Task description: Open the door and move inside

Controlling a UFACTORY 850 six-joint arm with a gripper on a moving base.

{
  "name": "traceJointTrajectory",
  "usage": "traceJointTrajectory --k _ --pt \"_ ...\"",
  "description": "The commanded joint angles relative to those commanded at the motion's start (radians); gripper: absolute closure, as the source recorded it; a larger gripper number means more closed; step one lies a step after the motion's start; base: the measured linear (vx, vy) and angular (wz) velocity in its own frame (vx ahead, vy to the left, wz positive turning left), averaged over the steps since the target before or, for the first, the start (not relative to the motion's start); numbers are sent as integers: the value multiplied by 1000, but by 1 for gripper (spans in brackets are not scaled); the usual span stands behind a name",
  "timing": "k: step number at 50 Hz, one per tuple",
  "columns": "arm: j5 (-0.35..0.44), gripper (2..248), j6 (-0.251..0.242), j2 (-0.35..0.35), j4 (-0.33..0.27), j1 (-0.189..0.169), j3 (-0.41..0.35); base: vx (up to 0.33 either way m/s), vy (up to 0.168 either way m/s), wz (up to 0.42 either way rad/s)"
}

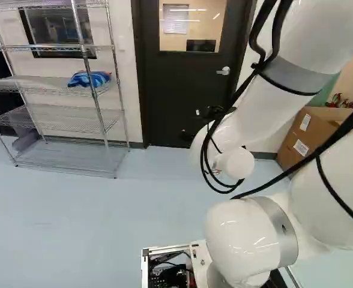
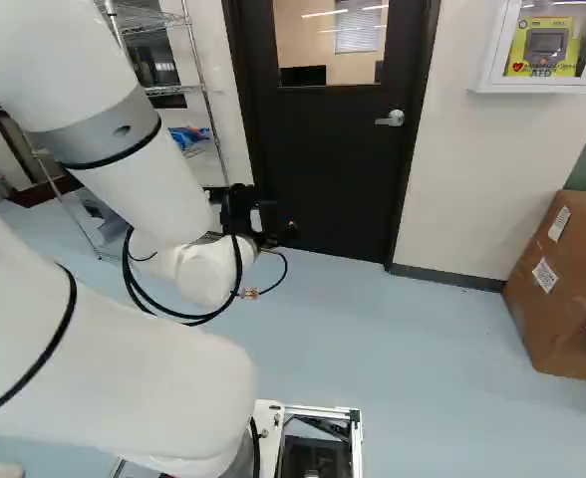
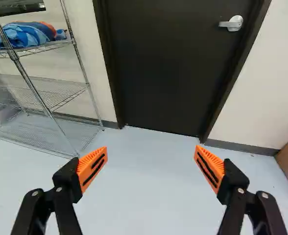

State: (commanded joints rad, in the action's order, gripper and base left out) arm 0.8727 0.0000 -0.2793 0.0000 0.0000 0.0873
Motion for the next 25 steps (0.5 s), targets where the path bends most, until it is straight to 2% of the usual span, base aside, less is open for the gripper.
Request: traceJointTrajectory --k 25 --pt "0 3 0 0 0 0 0 121 3 -14"
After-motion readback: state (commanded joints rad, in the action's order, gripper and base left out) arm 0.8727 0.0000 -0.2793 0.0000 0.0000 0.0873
